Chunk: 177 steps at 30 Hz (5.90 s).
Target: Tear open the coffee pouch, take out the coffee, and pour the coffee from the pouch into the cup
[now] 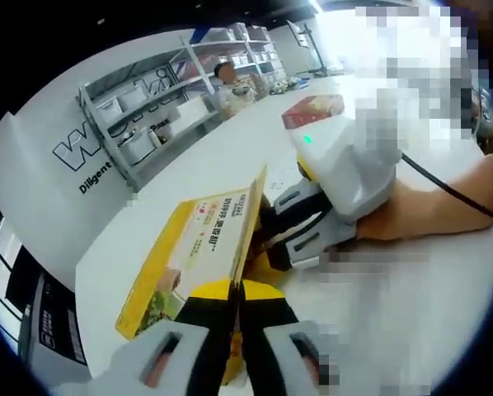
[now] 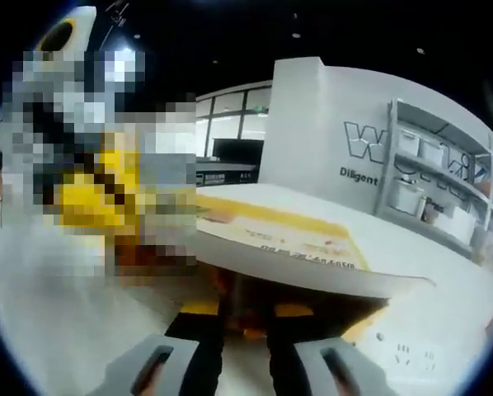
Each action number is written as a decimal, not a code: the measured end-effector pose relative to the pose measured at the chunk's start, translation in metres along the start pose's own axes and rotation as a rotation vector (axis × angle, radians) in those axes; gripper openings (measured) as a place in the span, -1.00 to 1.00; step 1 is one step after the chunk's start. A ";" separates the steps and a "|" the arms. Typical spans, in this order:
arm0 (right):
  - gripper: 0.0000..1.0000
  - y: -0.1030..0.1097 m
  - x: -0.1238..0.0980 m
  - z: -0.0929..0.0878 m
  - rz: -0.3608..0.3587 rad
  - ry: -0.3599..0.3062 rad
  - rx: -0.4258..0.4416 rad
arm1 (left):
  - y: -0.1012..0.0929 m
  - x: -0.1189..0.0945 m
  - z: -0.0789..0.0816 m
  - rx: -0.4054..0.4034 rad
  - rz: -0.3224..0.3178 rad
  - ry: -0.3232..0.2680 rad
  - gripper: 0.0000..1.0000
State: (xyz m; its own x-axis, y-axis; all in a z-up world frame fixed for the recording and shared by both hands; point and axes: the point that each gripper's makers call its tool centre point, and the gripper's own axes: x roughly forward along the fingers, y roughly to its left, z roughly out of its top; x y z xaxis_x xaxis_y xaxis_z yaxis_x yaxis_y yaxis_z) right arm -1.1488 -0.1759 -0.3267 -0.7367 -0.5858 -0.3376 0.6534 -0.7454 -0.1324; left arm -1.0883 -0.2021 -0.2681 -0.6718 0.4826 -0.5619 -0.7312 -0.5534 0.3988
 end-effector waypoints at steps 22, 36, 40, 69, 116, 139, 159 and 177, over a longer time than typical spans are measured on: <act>-0.59 0.008 -0.020 0.003 0.025 -0.052 0.033 | -0.001 0.000 0.000 -0.011 -0.004 -0.008 -0.91; -0.59 0.027 -0.052 -0.001 0.041 -0.080 0.038 | -0.001 -0.002 -0.001 -0.030 -0.012 -0.023 -0.90; -0.59 0.040 -0.069 -0.007 0.069 -0.076 0.014 | -0.001 -0.002 -0.001 -0.029 -0.011 -0.022 -0.91; -0.60 0.064 -0.157 -0.035 0.197 -0.089 -0.071 | -0.001 -0.005 -0.003 -0.025 -0.029 -0.035 -0.90; -0.60 0.084 -0.248 -0.065 0.289 -0.109 -0.064 | -0.001 -0.022 -0.019 -0.045 -0.088 -0.037 -0.88; -0.60 0.087 -0.257 -0.068 0.332 -0.121 -0.042 | -0.009 -0.021 -0.014 -0.054 -0.085 -0.086 -0.42; -0.59 0.090 -0.263 -0.078 0.455 -0.068 -0.023 | -0.008 -0.095 0.115 0.119 0.254 -0.330 -0.35; -0.59 0.084 -0.293 -0.100 0.716 -0.055 -0.142 | -0.116 -0.129 0.089 -0.199 0.132 -0.772 -0.48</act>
State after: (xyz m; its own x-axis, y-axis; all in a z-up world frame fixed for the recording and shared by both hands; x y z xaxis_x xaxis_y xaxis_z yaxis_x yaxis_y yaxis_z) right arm -0.8602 -0.0351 -0.3324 -0.1257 -0.9319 -0.3403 0.9917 -0.1274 -0.0172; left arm -0.9275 -0.1398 -0.1771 -0.6969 0.6971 0.1685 -0.6540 -0.7141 0.2496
